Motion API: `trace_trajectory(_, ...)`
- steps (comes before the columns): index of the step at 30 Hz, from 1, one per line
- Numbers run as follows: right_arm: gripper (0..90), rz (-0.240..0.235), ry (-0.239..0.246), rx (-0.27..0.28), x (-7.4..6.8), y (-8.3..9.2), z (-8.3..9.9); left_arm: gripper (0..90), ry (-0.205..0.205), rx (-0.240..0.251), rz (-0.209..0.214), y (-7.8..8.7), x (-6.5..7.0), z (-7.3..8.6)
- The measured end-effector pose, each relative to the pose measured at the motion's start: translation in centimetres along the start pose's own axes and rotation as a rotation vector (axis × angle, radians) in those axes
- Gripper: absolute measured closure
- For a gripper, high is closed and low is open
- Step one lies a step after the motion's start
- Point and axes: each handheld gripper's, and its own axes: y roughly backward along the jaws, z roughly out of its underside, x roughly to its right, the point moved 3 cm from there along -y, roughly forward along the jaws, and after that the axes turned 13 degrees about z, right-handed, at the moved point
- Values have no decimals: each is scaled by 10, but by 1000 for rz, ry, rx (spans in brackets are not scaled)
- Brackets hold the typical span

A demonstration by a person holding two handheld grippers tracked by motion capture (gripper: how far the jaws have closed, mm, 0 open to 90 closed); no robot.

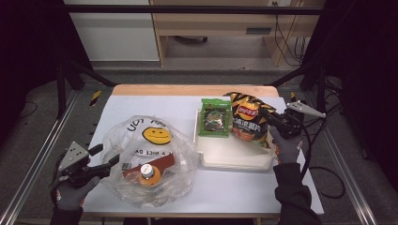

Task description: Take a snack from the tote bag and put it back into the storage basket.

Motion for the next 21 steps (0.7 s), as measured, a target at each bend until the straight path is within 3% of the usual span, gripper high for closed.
trace_trajectory(9,823,36,-30,-16,5,-17,3,257,12,0,-5,-1,-2,2)
trace_trajectory(16,719,110,-13,-1,12,-26,5,250,28,11,-10,-1,-4,2)
trace_trajectory(21,630,146,4,1,13,-31,7,184,43,-9,-34,-4,-5,4)
